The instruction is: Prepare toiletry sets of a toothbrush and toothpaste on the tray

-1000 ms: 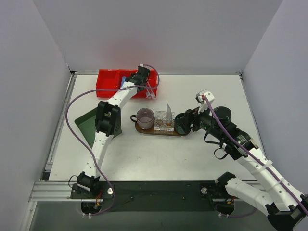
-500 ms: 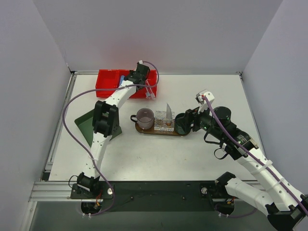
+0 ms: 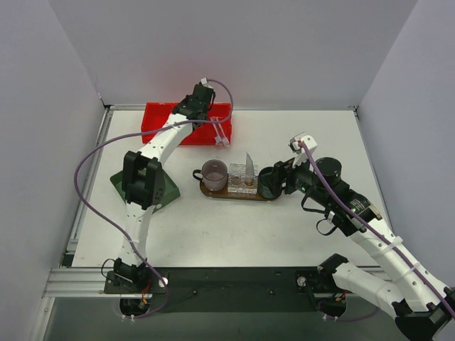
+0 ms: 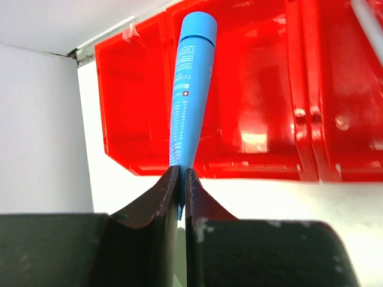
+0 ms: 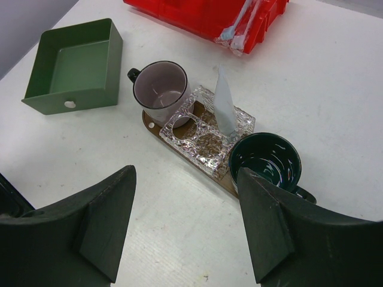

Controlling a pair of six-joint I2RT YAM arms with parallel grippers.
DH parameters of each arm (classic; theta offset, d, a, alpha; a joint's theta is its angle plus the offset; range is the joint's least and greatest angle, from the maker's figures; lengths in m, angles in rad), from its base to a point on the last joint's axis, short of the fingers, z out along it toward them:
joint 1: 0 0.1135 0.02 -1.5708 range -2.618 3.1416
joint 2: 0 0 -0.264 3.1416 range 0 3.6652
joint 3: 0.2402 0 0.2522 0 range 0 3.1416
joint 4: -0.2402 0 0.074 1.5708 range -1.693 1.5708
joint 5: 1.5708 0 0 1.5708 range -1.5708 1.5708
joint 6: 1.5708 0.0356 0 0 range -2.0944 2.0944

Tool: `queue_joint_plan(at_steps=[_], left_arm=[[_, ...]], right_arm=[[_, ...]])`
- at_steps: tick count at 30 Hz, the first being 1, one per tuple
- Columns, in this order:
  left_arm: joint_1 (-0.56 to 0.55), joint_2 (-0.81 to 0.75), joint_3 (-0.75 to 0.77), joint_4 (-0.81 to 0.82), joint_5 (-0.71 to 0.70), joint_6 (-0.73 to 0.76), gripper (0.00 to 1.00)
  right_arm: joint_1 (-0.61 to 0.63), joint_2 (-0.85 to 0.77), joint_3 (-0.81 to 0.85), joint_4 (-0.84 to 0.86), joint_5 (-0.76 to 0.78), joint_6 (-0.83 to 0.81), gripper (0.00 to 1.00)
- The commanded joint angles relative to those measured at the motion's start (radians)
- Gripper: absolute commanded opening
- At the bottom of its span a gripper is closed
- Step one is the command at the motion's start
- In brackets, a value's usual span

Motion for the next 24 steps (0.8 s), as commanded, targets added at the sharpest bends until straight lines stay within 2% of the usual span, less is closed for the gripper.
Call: queue_joint_plan(at_steps=[1,9,13,15,18,24], left_arm=[[0.001,-0.199,-0.086,-0.008,0.116,-0.058,0.0],[0.004,-0.506,-0.402,-0.043,0.305,-0.107,0.0],[0.016,-0.656,-0.528,-0.043,0.417,-0.122,0.0],[0.036,-0.738,-0.558,-0.053,0.544,-0.135,0.0],[0.052,-0.833,-0.617,-0.06,0.763,-0.115,0.0],[0.07,-0.96,-0.732,-0.053,1.062,-0.103,0.0]], right_arm=[[-0.006,-0.014,0.027,0.011,0.004,-0.004,0.63],[0.019,0.036,0.106,-0.04,0.039,-0.038,0.62],[0.126,0.104,0.193,-0.061,0.093,-0.101,0.61],[0.158,0.146,0.225,-0.061,0.093,-0.127,0.61],[0.177,0.218,0.311,-0.074,0.015,-0.147,0.62],[0.191,0.359,0.53,-0.17,-0.077,-0.208,0.65]])
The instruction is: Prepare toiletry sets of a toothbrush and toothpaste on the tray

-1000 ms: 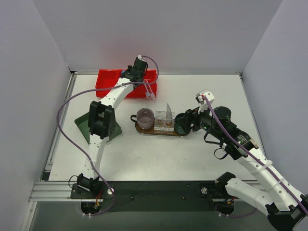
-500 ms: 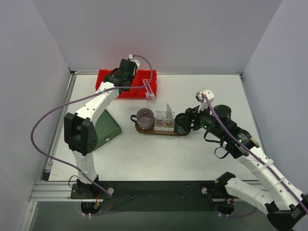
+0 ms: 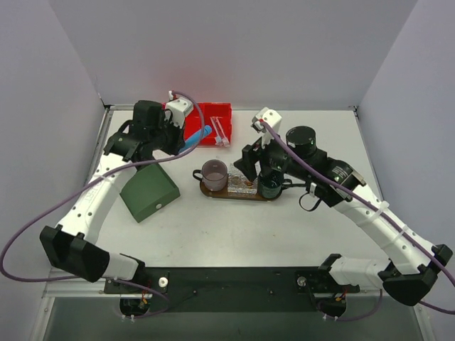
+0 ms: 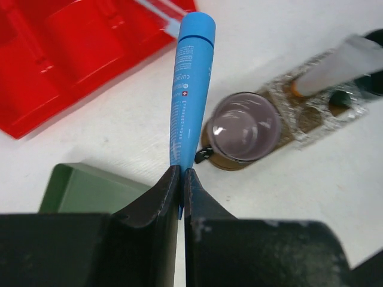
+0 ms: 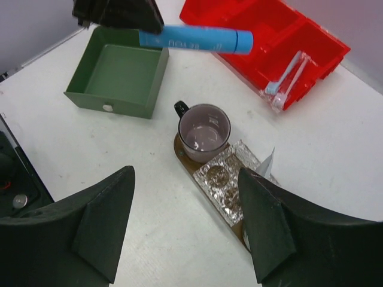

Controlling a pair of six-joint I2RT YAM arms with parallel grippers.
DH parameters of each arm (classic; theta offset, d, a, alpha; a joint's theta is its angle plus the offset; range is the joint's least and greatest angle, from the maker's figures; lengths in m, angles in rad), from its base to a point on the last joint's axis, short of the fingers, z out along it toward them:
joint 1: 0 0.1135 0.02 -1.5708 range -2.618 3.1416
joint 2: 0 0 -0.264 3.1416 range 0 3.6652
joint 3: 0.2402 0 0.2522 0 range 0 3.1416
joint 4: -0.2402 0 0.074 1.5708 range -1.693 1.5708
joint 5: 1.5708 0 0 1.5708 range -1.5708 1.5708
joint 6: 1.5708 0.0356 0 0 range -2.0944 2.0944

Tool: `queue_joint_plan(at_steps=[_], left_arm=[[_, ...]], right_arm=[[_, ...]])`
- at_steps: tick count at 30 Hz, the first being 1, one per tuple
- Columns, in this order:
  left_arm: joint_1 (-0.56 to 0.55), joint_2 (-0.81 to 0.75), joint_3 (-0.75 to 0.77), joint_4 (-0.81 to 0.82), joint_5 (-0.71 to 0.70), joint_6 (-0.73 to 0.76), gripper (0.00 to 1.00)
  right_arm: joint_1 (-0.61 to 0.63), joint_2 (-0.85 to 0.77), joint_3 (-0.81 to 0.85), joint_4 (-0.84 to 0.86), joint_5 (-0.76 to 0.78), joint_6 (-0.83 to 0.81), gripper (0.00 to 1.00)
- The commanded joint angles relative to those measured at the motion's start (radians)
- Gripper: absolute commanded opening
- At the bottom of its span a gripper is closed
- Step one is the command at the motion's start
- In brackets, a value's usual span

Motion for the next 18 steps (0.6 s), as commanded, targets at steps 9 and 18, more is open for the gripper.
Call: queue_joint_plan(at_steps=[9,18], left_arm=[[0.03,-0.197,-0.126,0.101,0.637,-0.048,0.0],[-0.012,-0.216,-0.129,0.113,0.869,-0.064,0.0]], right_arm=[[0.027,0.246,0.451,-0.335,-0.139,-0.123,0.68],[0.047,0.317,0.507,-0.463,-0.181,-0.163,0.69]])
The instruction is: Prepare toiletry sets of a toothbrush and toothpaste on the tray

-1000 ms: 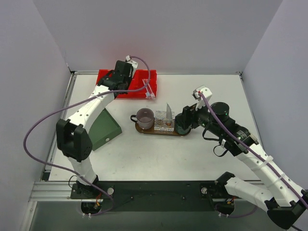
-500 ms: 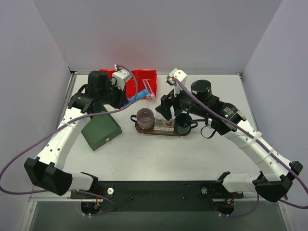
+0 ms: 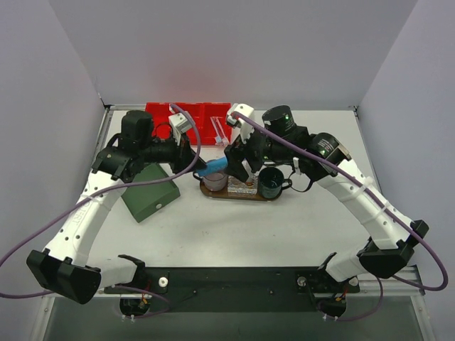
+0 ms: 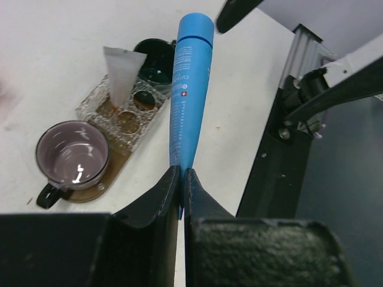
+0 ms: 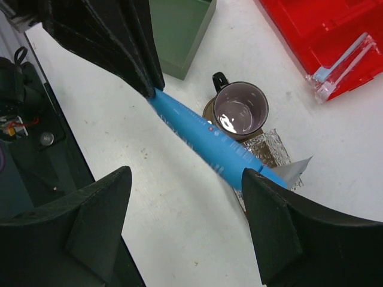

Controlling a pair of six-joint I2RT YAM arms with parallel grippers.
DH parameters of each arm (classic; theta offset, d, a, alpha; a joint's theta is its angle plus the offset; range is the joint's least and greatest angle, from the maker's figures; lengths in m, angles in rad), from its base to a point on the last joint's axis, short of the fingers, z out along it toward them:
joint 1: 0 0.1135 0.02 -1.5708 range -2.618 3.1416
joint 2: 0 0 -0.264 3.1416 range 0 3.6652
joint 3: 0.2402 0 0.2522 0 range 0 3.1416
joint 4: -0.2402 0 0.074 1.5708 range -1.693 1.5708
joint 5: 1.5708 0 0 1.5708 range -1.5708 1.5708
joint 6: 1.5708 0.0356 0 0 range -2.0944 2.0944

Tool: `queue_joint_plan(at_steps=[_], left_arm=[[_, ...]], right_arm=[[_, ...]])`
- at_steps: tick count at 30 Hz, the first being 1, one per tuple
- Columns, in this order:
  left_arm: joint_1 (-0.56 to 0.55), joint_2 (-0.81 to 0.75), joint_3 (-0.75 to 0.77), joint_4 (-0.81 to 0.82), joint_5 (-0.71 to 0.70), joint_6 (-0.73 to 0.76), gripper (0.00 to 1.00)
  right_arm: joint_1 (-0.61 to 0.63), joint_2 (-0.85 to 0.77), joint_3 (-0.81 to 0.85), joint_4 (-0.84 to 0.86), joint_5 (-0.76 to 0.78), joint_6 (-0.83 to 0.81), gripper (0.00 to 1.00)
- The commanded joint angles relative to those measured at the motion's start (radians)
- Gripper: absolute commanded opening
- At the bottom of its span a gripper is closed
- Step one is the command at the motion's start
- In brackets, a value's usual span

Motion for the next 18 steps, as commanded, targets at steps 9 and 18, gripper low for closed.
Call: queue_joint_plan(at_steps=[9,18], left_arm=[[-0.042,-0.029,0.003,0.071,0.213,0.002,0.0],[-0.043,-0.028,-0.014,0.114,0.27,-0.032,0.0]], right_arm=[[0.052,0.075,0.049,-0.18,0.016,-0.085,0.68],[0.057,0.082,0.009,-0.183,-0.013,-0.088,0.58]])
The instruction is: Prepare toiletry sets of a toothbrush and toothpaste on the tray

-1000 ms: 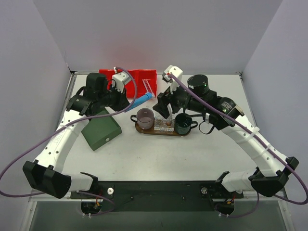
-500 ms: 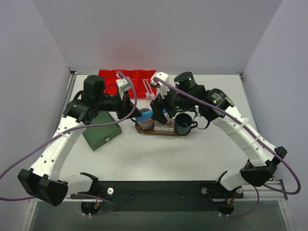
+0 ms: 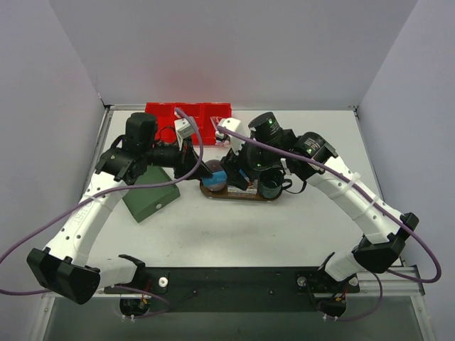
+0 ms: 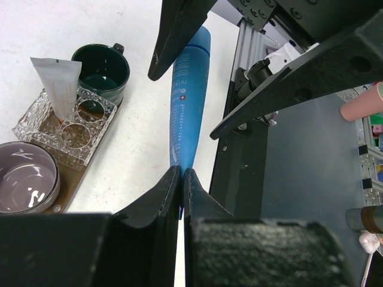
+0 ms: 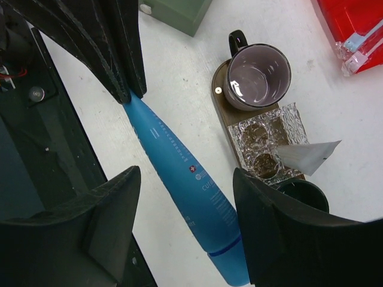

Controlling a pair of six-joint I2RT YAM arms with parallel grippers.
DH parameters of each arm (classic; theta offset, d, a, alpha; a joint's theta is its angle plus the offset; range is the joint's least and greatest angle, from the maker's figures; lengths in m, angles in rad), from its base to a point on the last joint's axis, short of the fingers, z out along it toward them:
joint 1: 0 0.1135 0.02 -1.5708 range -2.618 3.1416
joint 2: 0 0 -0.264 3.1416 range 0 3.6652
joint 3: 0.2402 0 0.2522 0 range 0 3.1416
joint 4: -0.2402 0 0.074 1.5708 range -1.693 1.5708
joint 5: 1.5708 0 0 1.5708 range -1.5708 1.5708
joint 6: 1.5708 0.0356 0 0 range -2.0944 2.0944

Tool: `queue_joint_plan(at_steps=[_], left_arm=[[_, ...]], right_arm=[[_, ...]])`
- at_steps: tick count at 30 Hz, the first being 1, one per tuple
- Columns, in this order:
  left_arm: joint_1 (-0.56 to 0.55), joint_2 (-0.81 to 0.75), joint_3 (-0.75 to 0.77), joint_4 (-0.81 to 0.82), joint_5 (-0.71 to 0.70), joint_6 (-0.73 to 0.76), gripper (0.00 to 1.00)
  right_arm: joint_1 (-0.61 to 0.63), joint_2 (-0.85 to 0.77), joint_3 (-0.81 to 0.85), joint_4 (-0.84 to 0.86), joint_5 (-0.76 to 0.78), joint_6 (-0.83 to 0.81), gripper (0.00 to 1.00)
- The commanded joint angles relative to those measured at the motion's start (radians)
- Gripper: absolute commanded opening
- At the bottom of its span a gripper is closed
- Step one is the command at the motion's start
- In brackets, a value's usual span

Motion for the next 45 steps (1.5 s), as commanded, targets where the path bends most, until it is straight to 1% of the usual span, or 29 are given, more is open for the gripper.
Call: queue_joint_plan(at_steps=[1,7,12,13,14,17,20,22,23,25,27,28,29,30,31,34,37,39,43,45], left_arm=[[-0.002,-0.027,0.002,0.102,0.081,-0.017,0.0],[-0.002,-0.021,-0.008,0.134,0.125,-0.031,0.0],[-0.002,-0.012,-0.012,0.155,0.14,-0.068,0.0],[-0.002,-0.012,-0.015,0.16,0.143,-0.079,0.0],[-0.002,-0.011,-0.021,0.18,0.145,-0.088,0.0],[-0.002,-0.007,-0.032,0.204,0.148,-0.111,0.0],[-0.002,-0.003,-0.035,0.221,0.147,-0.128,0.0],[0.001,-0.001,-0.043,0.235,0.147,-0.143,0.0],[0.003,-0.001,-0.047,0.256,0.145,-0.151,0.0],[0.009,-0.004,-0.069,0.302,0.145,-0.181,0.02],[0.042,-0.014,-0.092,0.341,0.134,-0.212,0.15],[0.062,-0.02,-0.106,0.414,0.127,-0.276,0.38],[0.084,-0.026,-0.119,0.459,0.125,-0.313,0.48],[0.137,-0.04,-0.141,0.509,0.13,-0.354,0.57],[0.159,-0.05,-0.178,0.619,0.128,-0.437,0.67],[0.22,-0.092,-0.239,0.776,0.096,-0.535,0.76],[0.227,-0.129,-0.247,0.774,0.032,-0.505,0.78],[0.224,-0.159,-0.276,0.807,0.013,-0.514,0.79],[0.216,-0.224,-0.377,0.999,-0.077,-0.615,0.79],[0.199,-0.269,-0.45,1.062,-0.122,-0.648,0.8]], right_arm=[[0.011,0.013,-0.024,-0.033,-0.025,-0.01,0.56],[0.009,0.01,-0.045,-0.033,-0.077,-0.012,0.47],[0.011,0.013,-0.067,-0.031,-0.122,-0.009,0.35],[0.009,0.013,-0.068,-0.031,-0.132,-0.009,0.32],[0.011,0.016,-0.07,-0.031,-0.135,-0.006,0.23],[0.011,0.019,-0.076,-0.031,-0.145,0.0,0.13],[0.012,0.021,-0.082,-0.025,-0.152,0.006,0.07],[0.012,0.022,-0.088,-0.017,-0.152,0.016,0.04],[0.011,0.018,-0.093,-0.007,-0.152,0.019,0.01],[0.011,0.012,-0.116,0.013,-0.148,0.04,0.0],[0.011,-0.008,-0.14,0.058,-0.134,0.055,0.0],[0.011,-0.018,-0.153,0.076,-0.126,0.075,0.0],[0.009,-0.034,-0.18,0.108,-0.122,0.083,0.0],[0.009,-0.045,-0.192,0.124,-0.113,0.094,0.0],[0.011,-0.056,-0.208,0.139,-0.091,0.111,0.0],[0.008,-0.105,-0.263,0.199,-0.042,0.14,0.0],[0.005,-0.162,-0.337,0.283,-0.008,0.189,0.0],[0.005,-0.205,-0.393,0.36,0.022,0.241,0.0],[0.005,-0.271,-0.473,0.486,0.09,0.309,0.0],[0.002,-0.306,-0.505,0.562,0.127,0.347,0.0]])
